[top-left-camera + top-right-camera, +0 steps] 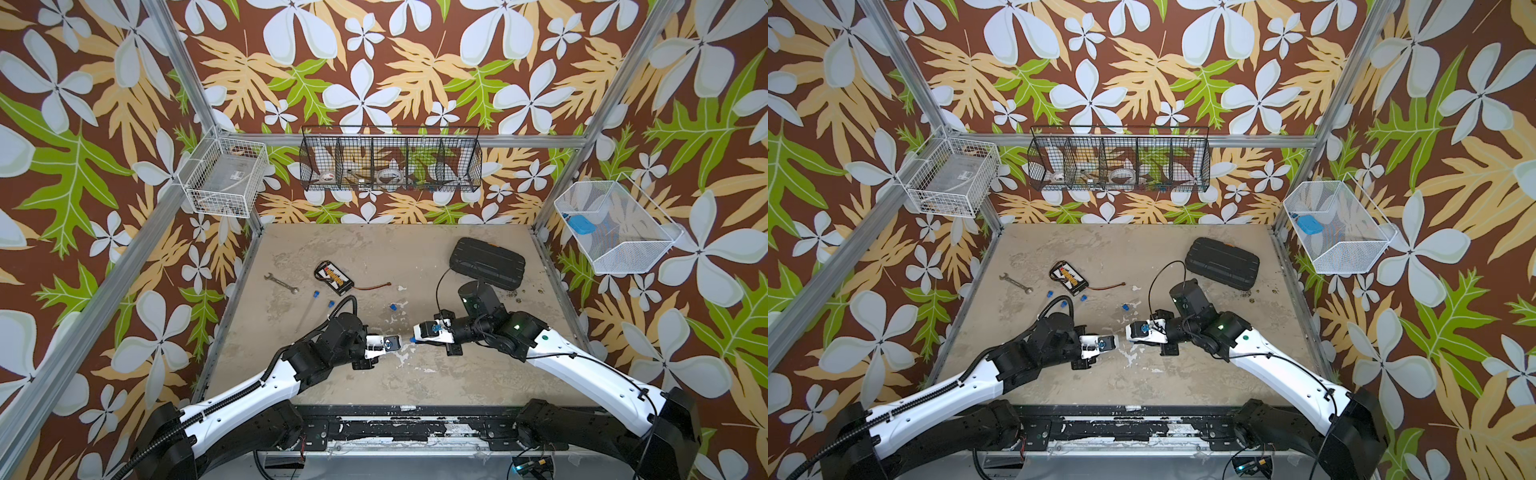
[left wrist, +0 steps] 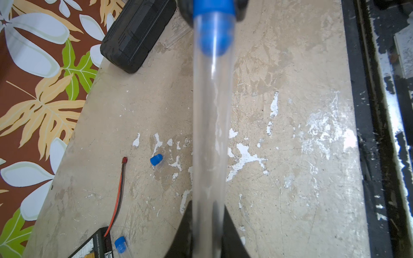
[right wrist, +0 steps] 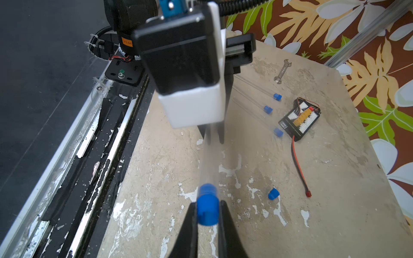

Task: Insert stoppers into test tubes
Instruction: Insert the stopper into the test tube.

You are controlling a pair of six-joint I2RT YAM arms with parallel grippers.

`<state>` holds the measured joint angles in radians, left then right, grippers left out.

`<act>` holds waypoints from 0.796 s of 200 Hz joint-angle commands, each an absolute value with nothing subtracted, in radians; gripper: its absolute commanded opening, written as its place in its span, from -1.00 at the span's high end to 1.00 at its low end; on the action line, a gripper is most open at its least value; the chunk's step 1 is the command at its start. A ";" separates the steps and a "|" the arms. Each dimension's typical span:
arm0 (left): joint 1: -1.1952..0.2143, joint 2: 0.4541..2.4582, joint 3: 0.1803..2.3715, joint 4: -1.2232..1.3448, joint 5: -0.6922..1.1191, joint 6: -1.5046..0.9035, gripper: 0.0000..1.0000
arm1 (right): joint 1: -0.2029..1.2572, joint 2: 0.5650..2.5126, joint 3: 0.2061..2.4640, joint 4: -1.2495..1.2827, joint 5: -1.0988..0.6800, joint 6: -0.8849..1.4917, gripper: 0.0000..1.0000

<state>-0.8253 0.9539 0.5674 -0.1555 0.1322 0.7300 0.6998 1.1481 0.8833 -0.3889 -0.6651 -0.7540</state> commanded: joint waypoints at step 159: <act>-0.832 0.919 0.504 0.185 0.186 0.668 1.00 | 0.644 1.128 0.863 -0.277 -0.735 -0.624 0.42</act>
<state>-0.8322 0.9062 0.5091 0.0978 0.1608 0.7010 0.6540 1.1355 0.8478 -0.2932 -0.7071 -0.6285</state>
